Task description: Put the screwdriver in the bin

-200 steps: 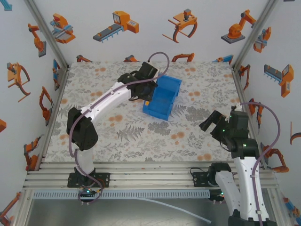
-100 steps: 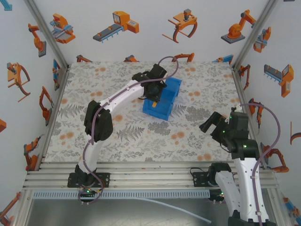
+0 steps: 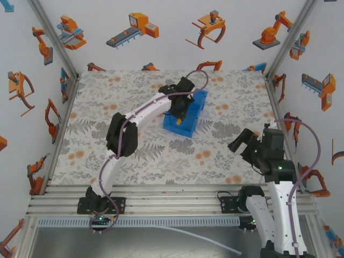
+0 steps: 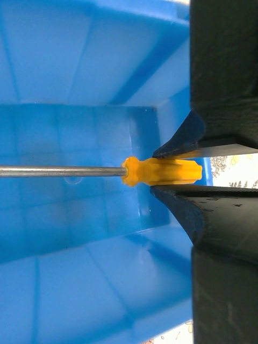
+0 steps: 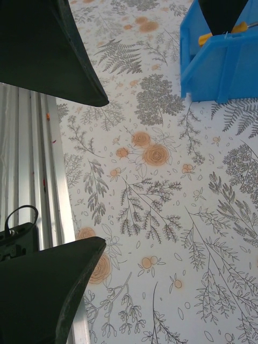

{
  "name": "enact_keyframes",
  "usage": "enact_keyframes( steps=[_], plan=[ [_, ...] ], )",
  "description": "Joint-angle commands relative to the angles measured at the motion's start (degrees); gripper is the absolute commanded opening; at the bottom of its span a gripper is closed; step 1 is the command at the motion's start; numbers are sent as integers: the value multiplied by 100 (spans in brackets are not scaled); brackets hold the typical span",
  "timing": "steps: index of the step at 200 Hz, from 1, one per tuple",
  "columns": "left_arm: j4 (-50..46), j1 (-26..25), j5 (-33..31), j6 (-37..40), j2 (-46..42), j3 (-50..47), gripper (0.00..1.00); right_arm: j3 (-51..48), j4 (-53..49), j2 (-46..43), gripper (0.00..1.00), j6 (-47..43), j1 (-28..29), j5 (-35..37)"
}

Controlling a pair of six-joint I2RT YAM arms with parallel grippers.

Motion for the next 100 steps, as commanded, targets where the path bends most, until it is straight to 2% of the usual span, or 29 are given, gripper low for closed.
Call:
enact_keyframes(
  steps=[1,100],
  plan=[
    [-67,-24,62,196,163,331,19,18,-71,-12,99,-56,25,9],
    [-76,-23,168,418,573,536,24,-2,-63,-2,99,-53,25,36]
  ],
)
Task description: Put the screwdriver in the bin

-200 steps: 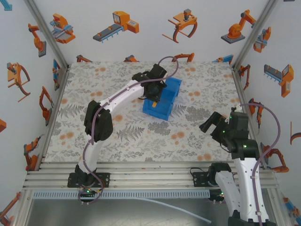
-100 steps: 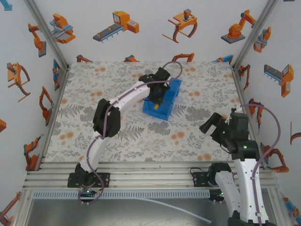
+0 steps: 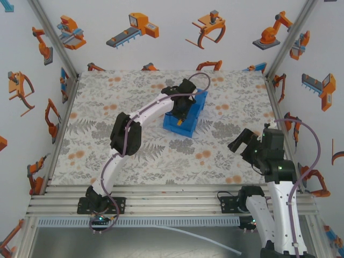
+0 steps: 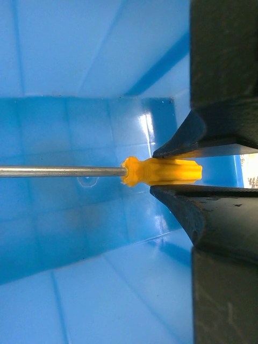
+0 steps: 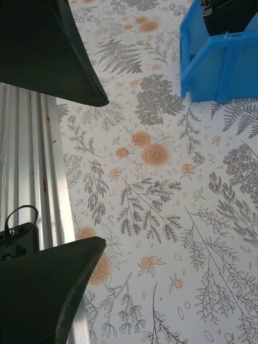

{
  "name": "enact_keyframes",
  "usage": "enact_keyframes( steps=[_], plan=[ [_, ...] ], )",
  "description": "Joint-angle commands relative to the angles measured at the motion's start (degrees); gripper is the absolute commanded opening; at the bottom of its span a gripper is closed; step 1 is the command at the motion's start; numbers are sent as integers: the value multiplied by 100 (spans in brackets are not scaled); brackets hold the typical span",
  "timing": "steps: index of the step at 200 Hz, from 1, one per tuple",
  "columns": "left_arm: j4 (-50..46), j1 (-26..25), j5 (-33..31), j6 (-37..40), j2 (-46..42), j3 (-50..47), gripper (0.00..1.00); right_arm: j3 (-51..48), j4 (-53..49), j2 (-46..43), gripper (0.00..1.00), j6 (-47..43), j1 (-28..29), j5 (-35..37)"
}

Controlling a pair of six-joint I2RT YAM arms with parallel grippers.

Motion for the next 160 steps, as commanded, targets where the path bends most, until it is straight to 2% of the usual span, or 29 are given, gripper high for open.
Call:
enact_keyframes(
  steps=[1,72,116,160],
  plan=[
    [-74,-23,107,172,167,228,24,-2,-63,-5,99,-51,25,36],
    [-69,-49,161,211,316,251,28,-19,-63,13,99,-58,25,52],
    [-69,-67,144,353,376,304,37,-19,-63,21,99,-59,25,71],
    [-72,-67,45,465,313,369,42,-18,-59,56,99,-70,25,46]
  ],
)
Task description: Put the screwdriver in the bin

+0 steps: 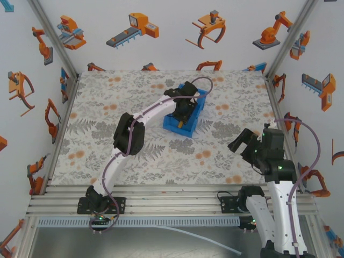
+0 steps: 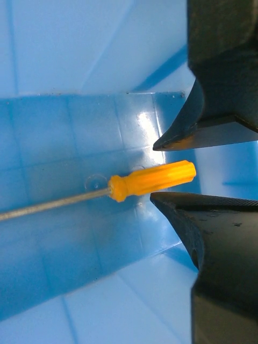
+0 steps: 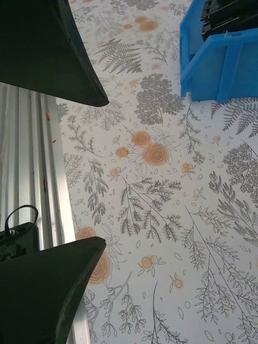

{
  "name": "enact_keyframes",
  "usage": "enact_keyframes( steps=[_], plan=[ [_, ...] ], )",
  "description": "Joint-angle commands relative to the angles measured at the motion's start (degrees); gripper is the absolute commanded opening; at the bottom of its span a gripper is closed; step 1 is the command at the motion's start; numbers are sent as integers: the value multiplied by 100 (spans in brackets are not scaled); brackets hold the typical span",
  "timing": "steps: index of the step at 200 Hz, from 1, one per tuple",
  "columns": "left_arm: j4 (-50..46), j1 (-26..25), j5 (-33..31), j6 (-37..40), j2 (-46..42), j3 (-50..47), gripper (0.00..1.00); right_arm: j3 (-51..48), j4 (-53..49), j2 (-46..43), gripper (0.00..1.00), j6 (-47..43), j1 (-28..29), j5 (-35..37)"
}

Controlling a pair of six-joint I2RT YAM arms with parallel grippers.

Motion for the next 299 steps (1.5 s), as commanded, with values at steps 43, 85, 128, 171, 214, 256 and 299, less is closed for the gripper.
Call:
enact_keyframes(
  steps=[43,85,128,171,214,256,299],
  plan=[
    [-141,-45,1,352,-309,407,48,-11,-48,37,99,-86,25,15],
    [-216,-64,28,480,-756,483,52,14,-39,-73,99,-15,25,158],
    [-330,-63,89,662,-1415,521,63,213,353,65,99,-31,25,21],
    [-345,8,-516,1002,-2298,176,83,507,1092,891,99,-56,25,204],
    [-48,880,-505,525,-3441,-1254,92,130,2401,1223,99,-346,29,870],
    [1056,2227,-643,193,-4744,-3653,99,-1284,4492,545,99,-1460,25,1867],
    [2685,3687,-346,-184,-5496,-6012,97,-2532,6137,496,99,-2350,25,2954]
  ],
)
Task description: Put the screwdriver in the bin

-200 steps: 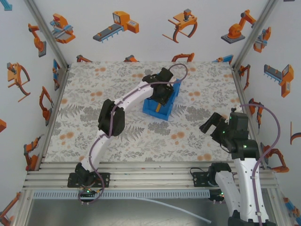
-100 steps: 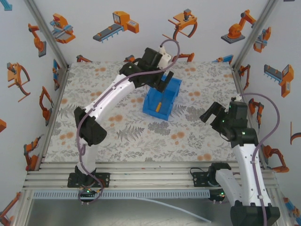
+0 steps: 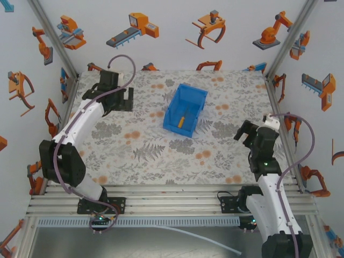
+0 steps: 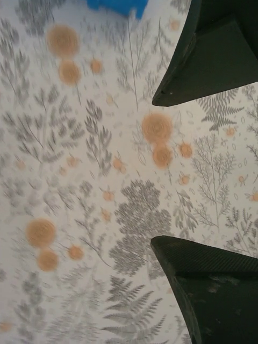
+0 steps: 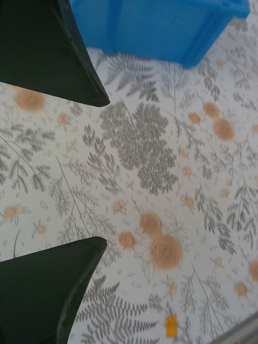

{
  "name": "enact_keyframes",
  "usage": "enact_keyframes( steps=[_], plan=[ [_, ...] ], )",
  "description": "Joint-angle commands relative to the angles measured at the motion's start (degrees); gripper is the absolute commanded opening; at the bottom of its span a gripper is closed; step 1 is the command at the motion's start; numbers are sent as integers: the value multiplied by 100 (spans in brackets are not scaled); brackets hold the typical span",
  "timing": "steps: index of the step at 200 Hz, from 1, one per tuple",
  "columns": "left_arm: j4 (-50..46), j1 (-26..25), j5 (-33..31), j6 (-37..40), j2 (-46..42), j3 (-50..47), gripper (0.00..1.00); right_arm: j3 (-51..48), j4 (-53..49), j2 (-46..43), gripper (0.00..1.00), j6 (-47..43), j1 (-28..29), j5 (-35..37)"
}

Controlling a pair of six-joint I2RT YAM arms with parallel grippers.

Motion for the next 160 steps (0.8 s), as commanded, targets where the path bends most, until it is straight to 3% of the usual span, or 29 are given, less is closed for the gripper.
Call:
enact_keyframes(
  steps=[1,29,53,80,98,131,160],
  plan=[
    [1190,598,275,-404,-361,-885,97,-449,1556,178,99,-786,27,922],
    [2327,1130,456,-420,-538,-1998,97,-1012,3117,1131,99,-1031,20,1011],
    [3662,1245,331,-94,-673,-2964,97,-1230,4314,2104,99,-1195,11,985],
    [4439,1334,582,29,-660,-3512,97,-1204,5263,3115,100,-1391,-89,665],
    [5237,1353,484,248,-746,-3933,97,-1011,5233,3335,100,-1347,-182,378],
    [5848,1465,510,115,-664,-4365,97,-854,5340,3736,99,-902,-349,136],
    [6516,1466,206,-25,-399,-4656,97,-985,6310,4376,99,-1096,-346,-467]
  ],
)
